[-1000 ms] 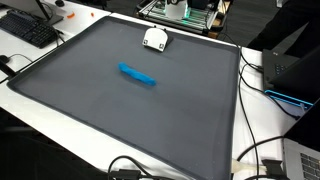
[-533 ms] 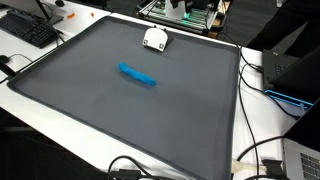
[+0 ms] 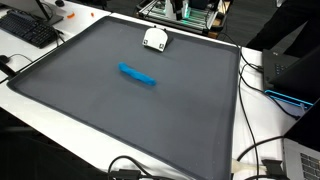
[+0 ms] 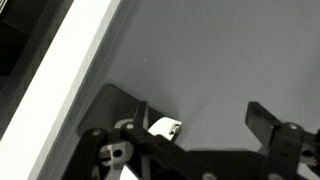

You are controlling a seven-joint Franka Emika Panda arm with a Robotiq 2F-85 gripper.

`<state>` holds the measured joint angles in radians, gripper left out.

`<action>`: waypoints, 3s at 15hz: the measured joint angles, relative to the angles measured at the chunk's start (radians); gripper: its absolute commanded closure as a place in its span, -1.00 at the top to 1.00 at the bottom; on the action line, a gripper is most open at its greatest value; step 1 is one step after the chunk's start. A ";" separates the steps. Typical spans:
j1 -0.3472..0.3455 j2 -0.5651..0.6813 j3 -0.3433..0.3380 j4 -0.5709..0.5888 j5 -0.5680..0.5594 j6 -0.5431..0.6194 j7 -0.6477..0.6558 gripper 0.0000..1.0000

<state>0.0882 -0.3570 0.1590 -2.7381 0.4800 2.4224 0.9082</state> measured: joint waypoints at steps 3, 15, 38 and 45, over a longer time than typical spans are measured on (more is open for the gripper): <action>-0.027 0.032 0.000 -0.007 -0.009 0.036 0.077 1.00; -0.070 0.151 -0.017 -0.006 -0.122 0.079 0.192 1.00; -0.059 0.307 -0.065 -0.004 -0.020 0.317 0.191 1.00; -0.048 0.310 -0.064 -0.002 0.004 0.380 0.191 1.00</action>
<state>0.0404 -0.0472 0.0946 -2.7405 0.4835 2.8029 1.0987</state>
